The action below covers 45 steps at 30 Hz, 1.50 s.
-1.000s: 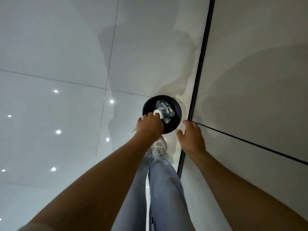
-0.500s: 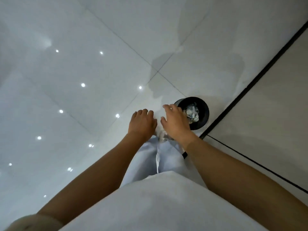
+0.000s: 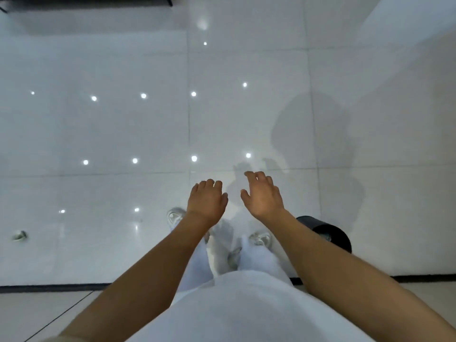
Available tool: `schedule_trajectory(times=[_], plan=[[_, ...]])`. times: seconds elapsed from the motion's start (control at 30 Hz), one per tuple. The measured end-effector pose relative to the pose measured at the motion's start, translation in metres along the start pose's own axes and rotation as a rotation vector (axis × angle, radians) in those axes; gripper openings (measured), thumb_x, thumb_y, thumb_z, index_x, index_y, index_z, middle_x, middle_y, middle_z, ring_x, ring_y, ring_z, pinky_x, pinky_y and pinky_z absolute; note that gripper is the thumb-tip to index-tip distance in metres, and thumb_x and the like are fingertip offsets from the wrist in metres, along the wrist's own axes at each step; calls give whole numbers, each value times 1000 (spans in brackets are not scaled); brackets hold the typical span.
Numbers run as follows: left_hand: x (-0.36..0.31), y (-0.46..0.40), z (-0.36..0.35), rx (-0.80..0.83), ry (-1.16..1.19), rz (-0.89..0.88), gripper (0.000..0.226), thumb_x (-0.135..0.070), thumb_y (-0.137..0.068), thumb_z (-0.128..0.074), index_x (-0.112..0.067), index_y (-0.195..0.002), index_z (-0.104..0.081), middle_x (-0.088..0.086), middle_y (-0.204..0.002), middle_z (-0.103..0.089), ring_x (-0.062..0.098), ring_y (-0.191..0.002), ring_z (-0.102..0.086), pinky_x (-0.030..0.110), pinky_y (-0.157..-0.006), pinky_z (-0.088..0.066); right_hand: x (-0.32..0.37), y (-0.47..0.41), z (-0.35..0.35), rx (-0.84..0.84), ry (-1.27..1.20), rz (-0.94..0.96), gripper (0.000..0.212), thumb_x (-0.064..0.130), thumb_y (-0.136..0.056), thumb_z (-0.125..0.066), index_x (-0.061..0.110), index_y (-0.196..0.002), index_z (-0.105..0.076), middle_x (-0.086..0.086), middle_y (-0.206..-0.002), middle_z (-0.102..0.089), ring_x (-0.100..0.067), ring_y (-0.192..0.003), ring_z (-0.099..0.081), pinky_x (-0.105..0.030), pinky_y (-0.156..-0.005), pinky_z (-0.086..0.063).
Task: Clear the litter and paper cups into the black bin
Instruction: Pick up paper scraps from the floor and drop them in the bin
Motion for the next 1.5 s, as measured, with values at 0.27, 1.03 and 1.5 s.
schedule_trajectory(times=[0.27, 1.03, 1.5], plan=[[215, 27, 17, -30, 184, 218, 42, -34, -100, -33, -12, -133, -45, 8, -130, -53, 25, -116, -49, 33, -102, -34, 205, -54, -62, 92, 171, 190, 50, 32, -97, -45, 18, -143, -34, -7, -138, -44, -26, -118, -46, -39, -93, -45], [664, 158, 6, -289, 797, 978, 42, -33, -99, -37, -10, -132, -47, 10, -125, -54, 27, -114, -50, 33, -97, -36, 706, -133, -248, 449, 638, 820, 52, 28, -96, -49, 17, -144, -33, -9, -139, -41, -27, -122, -43, -39, -95, -43], [890, 252, -46, -318, 1040, 1256, 42, -31, -98, -39, -9, -133, -46, 12, -124, -54, 29, -112, -51, 36, -95, -41, 954, -128, -404, 557, 897, 1046, 52, 24, -96, -47, 17, -145, -31, -8, -142, -38, -27, -123, -41, -37, -93, -43]])
Point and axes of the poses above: each hand's wrist, its own y-axis away from the middle knuckle, its own z-axis out of the back of the hand, x = y × z, the point moved 7 cm from there along -y, towards the middle knuckle
